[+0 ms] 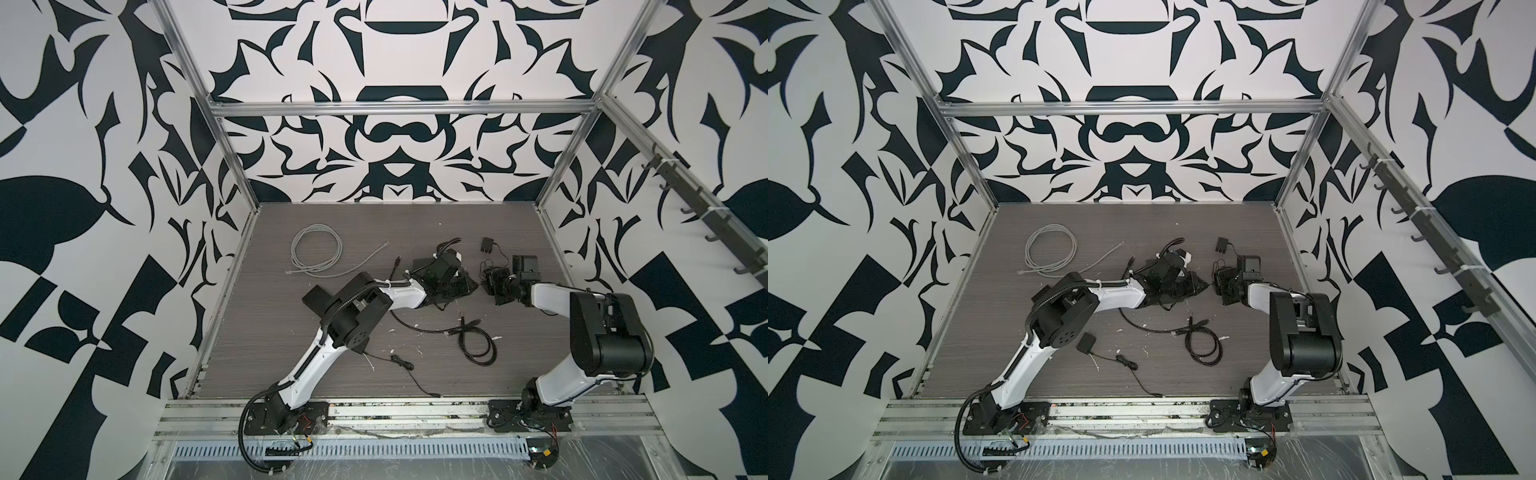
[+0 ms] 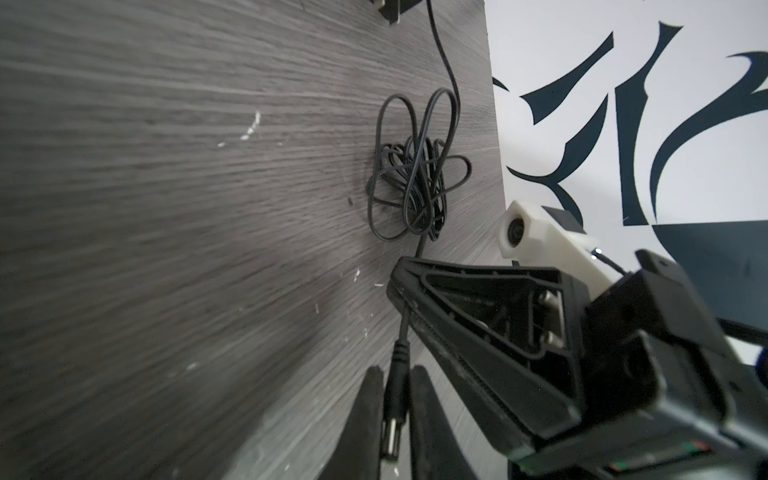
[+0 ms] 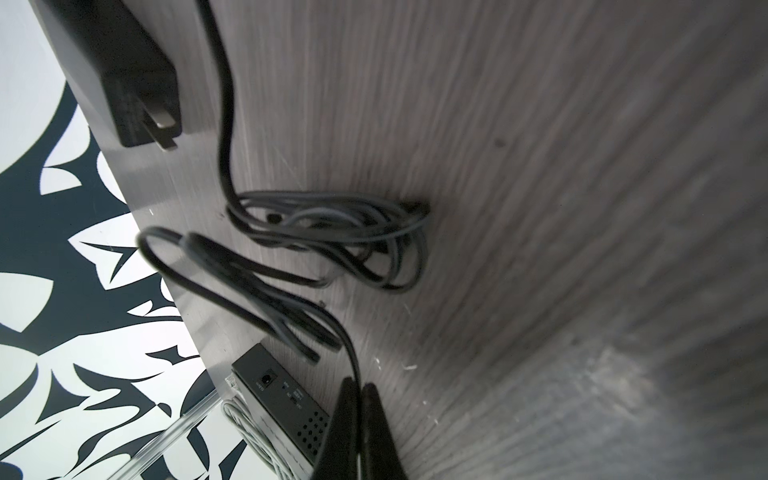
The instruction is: Insert the plug into the switch port
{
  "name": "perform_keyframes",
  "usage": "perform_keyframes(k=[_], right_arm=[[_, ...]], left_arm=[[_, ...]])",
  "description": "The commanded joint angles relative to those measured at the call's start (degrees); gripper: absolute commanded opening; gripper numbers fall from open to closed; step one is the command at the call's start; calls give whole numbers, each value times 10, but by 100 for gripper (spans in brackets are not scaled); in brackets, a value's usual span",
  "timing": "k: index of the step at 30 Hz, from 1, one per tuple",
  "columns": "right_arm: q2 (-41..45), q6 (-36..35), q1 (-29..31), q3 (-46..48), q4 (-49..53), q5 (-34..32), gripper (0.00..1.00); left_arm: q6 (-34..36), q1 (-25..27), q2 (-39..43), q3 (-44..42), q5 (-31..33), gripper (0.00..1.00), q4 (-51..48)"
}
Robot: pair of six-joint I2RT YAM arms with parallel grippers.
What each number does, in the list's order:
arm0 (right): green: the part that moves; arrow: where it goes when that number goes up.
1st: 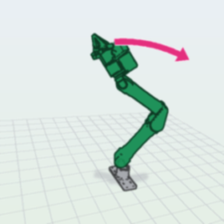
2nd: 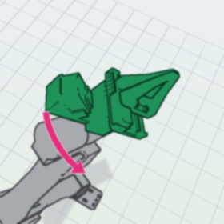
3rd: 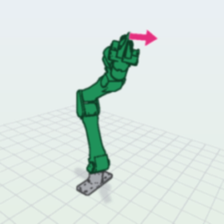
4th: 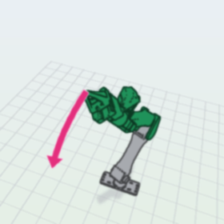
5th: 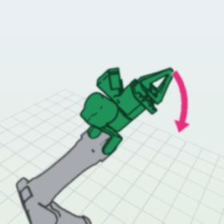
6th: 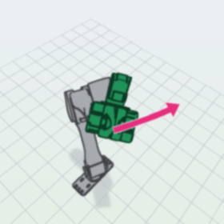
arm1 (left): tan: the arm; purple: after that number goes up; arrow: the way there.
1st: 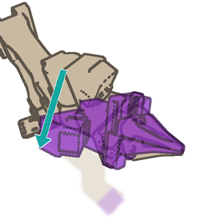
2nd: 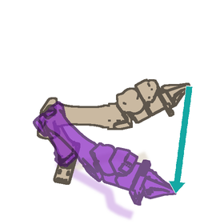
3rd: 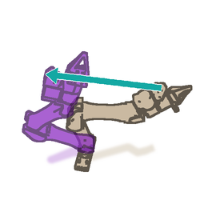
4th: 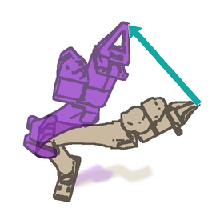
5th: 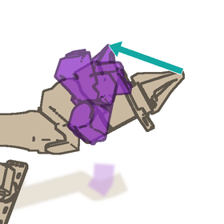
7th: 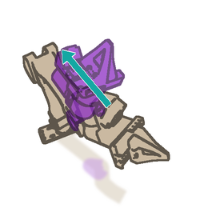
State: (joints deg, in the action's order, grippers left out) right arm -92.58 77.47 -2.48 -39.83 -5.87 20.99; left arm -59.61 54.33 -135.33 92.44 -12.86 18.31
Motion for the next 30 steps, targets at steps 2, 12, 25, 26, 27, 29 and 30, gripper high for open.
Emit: perform_keyframes(k=[2, 12, 25, 26, 27, 29, 30], right_arm=[[7, 2, 3, 6, -13, 2, 0], [43, -357, 3, -82, 93, 92, 33], [81, -946, 8, -118, 81, 304, 40], [73, -993, 8, -133, 96, 325, 40], [63, -1054, 8, -152, 130, 342, 40], [44, -1146, 7, -186, 196, 342, 40], [34, -1181, 6, -198, 218, 340, 40]], left_arm=[[-7, -2, 7, -12, 6, 13, 10], [120, -51, 28, 0, -121, 9, -83], [259, -133, 4, 76, -296, 9, -226], [267, -136, 1, 85, -305, 9, -235], [268, -139, -4, 95, -316, 9, -239], [268, -144, -15, 115, -336, 10, -245], [269, -146, -21, 125, -343, 10, -249]])
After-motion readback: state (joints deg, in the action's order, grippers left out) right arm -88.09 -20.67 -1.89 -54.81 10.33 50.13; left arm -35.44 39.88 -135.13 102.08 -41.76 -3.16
